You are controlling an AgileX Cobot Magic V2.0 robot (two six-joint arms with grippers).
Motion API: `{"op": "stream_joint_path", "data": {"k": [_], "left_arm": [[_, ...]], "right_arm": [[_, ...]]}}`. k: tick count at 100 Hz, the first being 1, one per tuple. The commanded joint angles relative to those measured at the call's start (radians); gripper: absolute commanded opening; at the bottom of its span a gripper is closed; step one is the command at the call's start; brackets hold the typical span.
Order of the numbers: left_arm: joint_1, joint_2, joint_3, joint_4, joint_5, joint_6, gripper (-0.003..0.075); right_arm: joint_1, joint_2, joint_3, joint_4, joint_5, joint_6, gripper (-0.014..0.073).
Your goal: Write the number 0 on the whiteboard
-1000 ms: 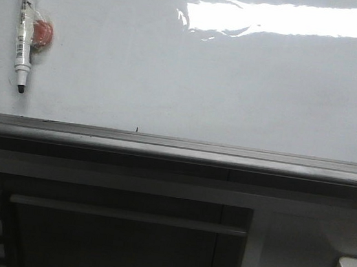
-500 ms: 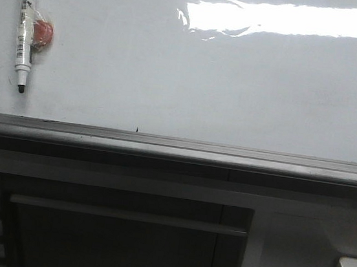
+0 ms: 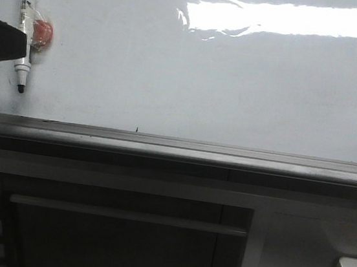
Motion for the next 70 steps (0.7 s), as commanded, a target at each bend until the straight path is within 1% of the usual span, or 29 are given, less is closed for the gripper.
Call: {"op": "stream_joint_path", "data": {"k": [1,5,28,49,53,56,60,61,63,64,65,68,70], "left_arm": [[-0.009,0.025,-0.043,-0.003,-0.104,-0.022,0.0371],[-0.016,0.044,-0.055,0.005,-0.108,-0.046,0.0371],[-0.033,0.144,-0.096,0.002,-0.119,-0.05,0.037],[-0.033,0.188,-0.096,-0.031,-0.173,-0.056,0.0357],[-0.033,0.191,-0.096,-0.047,-0.177,-0.056,0.0327],[-0.033,0.191,-0.096,-0.05,-0.177,-0.056,0.0289],[-0.033,0.191,-0.096,-0.048,-0.177,-0.056,0.0201],[-0.033,0.191,-0.096,-0.046,-0.177,-0.056,0.0166],[-0.033,0.191,-0.096,-0.038,-0.177,-0.056,0.013],[-0.033,0.191,-0.096,-0.035,-0.177,-0.056,0.0073],[-0.033,0.191,-0.096,-0.036,-0.177,-0.056,0.0073],[-0.033,0.191,-0.096,-0.021,-0.177,-0.056,-0.0017],[-0.033,0.191,-0.096,-0.01,-0.177,-0.056,-0.0018]], "right_arm": [[0.001,0.014,-0.033,0.005,-0.075,-0.012,-0.0046],[0.001,0.014,-0.033,0.005,-0.075,-0.012,-0.0047],[0.001,0.014,-0.033,0.005,-0.079,-0.012,-0.0047],[0.001,0.014,-0.033,0.005,-0.079,-0.012,-0.0047],[0.001,0.014,-0.033,0.005,-0.079,-0.012,-0.0047],[0.001,0.014,-0.033,0.005,-0.079,-0.012,-0.0046],[0.001,0.014,-0.033,0.005,-0.079,-0.012,-0.0046],[0.001,0.014,-0.033,0.005,-0.077,-0.012,-0.0046],[0.001,0.014,-0.033,0.005,-0.077,-0.012,-0.0046],[0.001,0.014,-0.033,0.005,-0.074,-0.012,-0.0046],[0.001,0.014,-0.033,0.005,-0.074,-0.012,-0.0047],[0.001,0.014,-0.033,0.006,-0.072,-0.012,-0.0047],[0.001,0.014,-0.033,0.011,-0.072,-0.012,-0.0047]]}}
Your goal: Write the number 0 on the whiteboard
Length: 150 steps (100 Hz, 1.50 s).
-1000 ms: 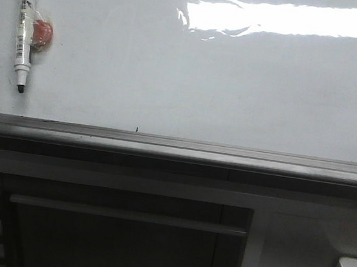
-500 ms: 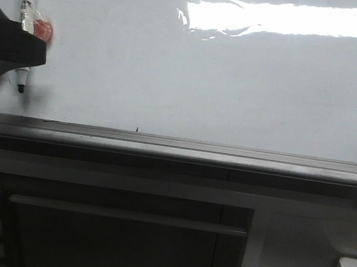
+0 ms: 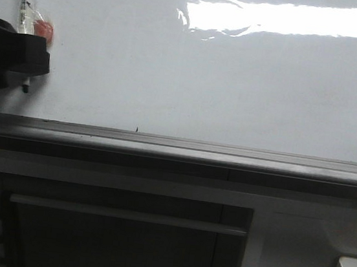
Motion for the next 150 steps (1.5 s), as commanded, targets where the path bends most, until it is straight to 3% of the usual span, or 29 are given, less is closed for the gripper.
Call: {"op": "stream_joint_path", "data": {"k": [1,13,28,35,46,52,66,82,111,150], "left_arm": [[-0.005,-0.015,-0.025,0.024,-0.067,-0.01,-0.0017],[-0.005,-0.022,-0.025,0.123,-0.067,-0.01,-0.002],[-0.005,-0.047,-0.025,0.425,-0.067,-0.01,-0.002],[-0.005,-0.056,-0.025,0.565,-0.067,-0.01,-0.002],[-0.005,-0.056,-0.025,0.803,-0.09,-0.01,-0.002],[-0.005,-0.056,-0.025,0.914,-0.117,-0.01,-0.002],[-0.005,-0.056,-0.025,1.081,-0.183,-0.006,-0.002],[-0.035,-0.056,-0.034,1.123,-0.132,0.024,-0.002],[-0.201,-0.056,-0.177,1.106,0.165,0.028,-0.002],[-0.206,-0.056,-0.187,1.106,0.163,0.028,-0.002]], "right_arm": [[0.001,0.014,-0.033,0.011,-0.068,-0.012,-0.0047],[0.009,0.014,-0.033,0.09,-0.058,-0.039,-0.0046],[0.083,0.014,-0.034,0.361,-0.02,-0.358,-0.0029],[0.134,0.014,-0.034,0.487,-0.016,-0.485,0.0043],[0.22,0.014,-0.036,0.606,-0.019,-0.637,0.0272],[0.261,0.014,-0.043,0.641,-0.019,-0.726,0.0351],[0.344,0.014,-0.077,0.666,-0.024,-0.805,0.0359],[0.395,0.054,-0.11,0.666,-0.032,-0.81,0.0359],[0.402,0.176,-0.183,0.666,-0.03,-0.885,0.0359],[0.505,0.327,-0.236,0.673,-0.062,-0.892,0.0359]]}}
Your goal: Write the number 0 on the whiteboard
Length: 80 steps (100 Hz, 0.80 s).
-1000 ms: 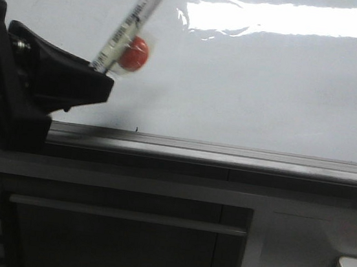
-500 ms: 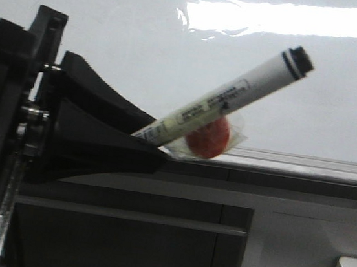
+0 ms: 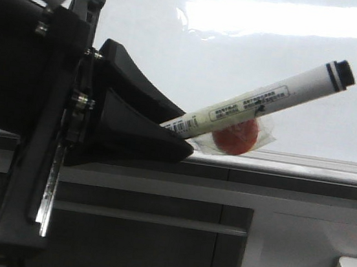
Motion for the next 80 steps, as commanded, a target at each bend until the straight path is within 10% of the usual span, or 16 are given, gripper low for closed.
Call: {"op": "stream_joint_path", "data": {"k": [1,43,72,80], "left_arm": [[-0.01,-0.027,-0.031,-0.035,-0.055,-0.003,-0.002],[-0.01,-0.025,-0.031,-0.035,-0.06,-0.003,-0.002],[-0.01,-0.025,-0.031,-0.061,-0.076,-0.003,-0.002],[-0.01,-0.025,-0.031,-0.113,-0.083,-0.003,0.0006]], "right_arm": [[0.029,0.033,-0.038,0.034,-0.079,-0.016,0.0359],[0.156,0.167,-0.038,0.034,-0.25,-0.016,0.0345],[0.158,0.174,-0.038,0.034,-0.261,-0.016,-0.0074],[0.158,0.174,-0.038,0.034,-0.259,-0.016,-0.0071]]}}
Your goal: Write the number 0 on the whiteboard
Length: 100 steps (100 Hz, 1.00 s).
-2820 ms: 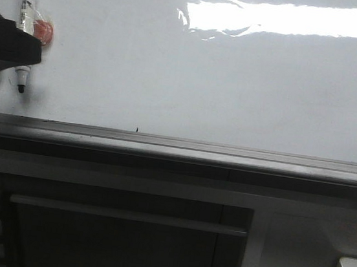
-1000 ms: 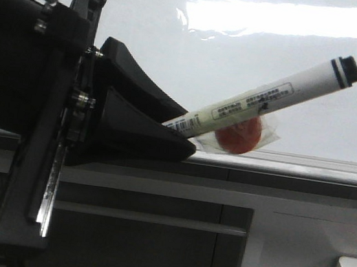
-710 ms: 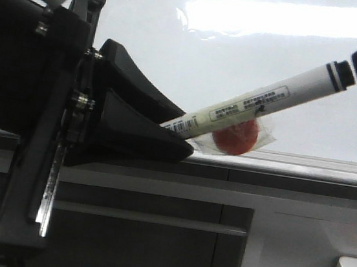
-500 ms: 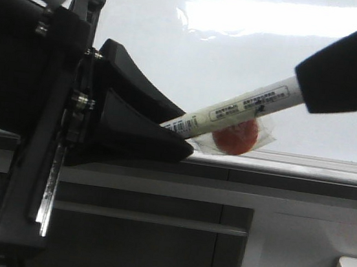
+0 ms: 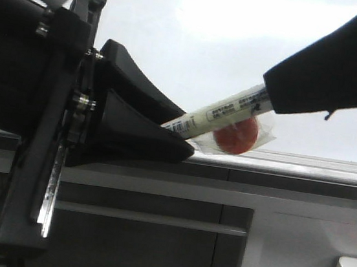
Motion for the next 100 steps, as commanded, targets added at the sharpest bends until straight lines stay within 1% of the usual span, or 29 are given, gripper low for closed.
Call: {"op": "stream_joint_path", "data": {"k": [1,6,8,11,13,14,15,16,20,25,31,44,53,58,66,71,76,80,81,83,86,87,100], "left_arm": [[-0.01,-0.025,-0.029,-0.095,-0.086,-0.016,0.0012],[-0.01,-0.025,-0.029,-0.096,-0.106,-0.016,0.0081],[-0.01,-0.025,-0.029,-0.096,-0.116,-0.016,0.012],[-0.01,-0.025,-0.029,-0.096,-0.127,-0.016,0.02],[-0.01,-0.025,-0.029,-0.096,-0.138,-0.016,0.0235],[-0.01,-0.025,-0.029,-0.098,-0.14,-0.016,0.0288],[-0.01,-0.025,-0.029,-0.098,-0.143,-0.016,0.0288],[-0.01,-0.025,-0.029,-0.101,-0.143,-0.016,0.0323],[-0.01,-0.025,-0.029,-0.116,-0.143,-0.016,0.0417],[-0.01,-0.027,-0.029,-0.15,-0.126,-0.016,0.049],[-0.01,-0.038,-0.029,-0.173,-0.1,-0.016,0.0517],[-0.01,-0.1,-0.029,-0.173,-0.074,-0.018,0.0489],[-0.01,-0.178,-0.025,-0.175,-0.041,-0.018,0.0468],[-0.01,-0.227,-0.025,-0.176,0.012,-0.026,0.0455],[-0.01,-0.321,-0.025,-0.176,0.143,-0.028,0.0426],[-0.01,-0.382,-0.025,-0.176,0.21,-0.042,0.0377],[-0.01,-0.444,-0.025,-0.178,0.258,-0.06,0.0286],[-0.01,-0.494,-0.025,-0.197,0.291,-0.062,0.0178],[-0.01,-0.502,-0.025,-0.201,0.295,-0.062,0.0139],[-0.01,-0.524,-0.025,-0.213,0.307,-0.062,0.0099],[-0.01,-0.553,-0.025,-0.227,0.321,-0.062,0.0002],[-0.01,-0.567,-0.025,-0.227,0.327,-0.062,-0.0016],[-0.01,-0.654,-0.025,-0.258,0.401,-0.062,-0.002]], "right_arm": [[-0.002,-0.003,-0.034,0.017,-0.049,-0.008,-0.0071],[-0.002,-0.003,-0.034,0.017,-0.046,-0.008,-0.0071],[-0.002,-0.003,-0.034,0.017,-0.046,-0.008,-0.0071],[-0.002,-0.003,-0.034,0.017,-0.046,-0.008,-0.0071],[-0.002,-0.003,-0.034,0.017,-0.046,-0.008,-0.0071],[-0.002,-0.003,-0.034,0.017,-0.046,-0.008,-0.0071],[-0.002,-0.003,-0.034,0.017,-0.046,-0.008,-0.0071],[-0.002,-0.003,-0.034,0.017,-0.046,-0.008,-0.0071],[-0.002,-0.003,-0.034,0.017,-0.046,-0.008,-0.0071],[-0.002,-0.003,-0.034,0.017,-0.048,-0.008,-0.0071],[-0.002,-0.003,-0.034,0.017,-0.052,-0.008,-0.0071],[-0.004,-0.003,-0.034,0.017,-0.078,-0.008,-0.007],[-0.004,-0.003,-0.034,0.017,-0.113,-0.008,-0.0071],[-0.004,-0.003,-0.034,0.017,-0.138,-0.008,-0.0071],[-0.004,-0.003,-0.034,0.017,-0.158,-0.008,-0.0071],[-0.004,-0.003,-0.034,0.017,-0.16,-0.008,-0.0071],[-0.004,-0.003,-0.034,0.017,-0.164,-0.008,-0.0071],[-0.004,-0.003,-0.034,0.017,-0.164,-0.008,-0.0071],[-0.004,-0.003,-0.034,0.017,-0.164,-0.008,-0.0071],[-0.004,-0.003,-0.034,0.017,-0.164,-0.008,-0.0071],[-0.004,-0.003,-0.034,0.017,-0.164,-0.008,-0.0071],[-0.004,-0.003,-0.034,0.017,-0.164,-0.008,-0.0071],[-0.004,0.002,-0.034,0.028,-0.194,-0.008,-0.0071]]}}
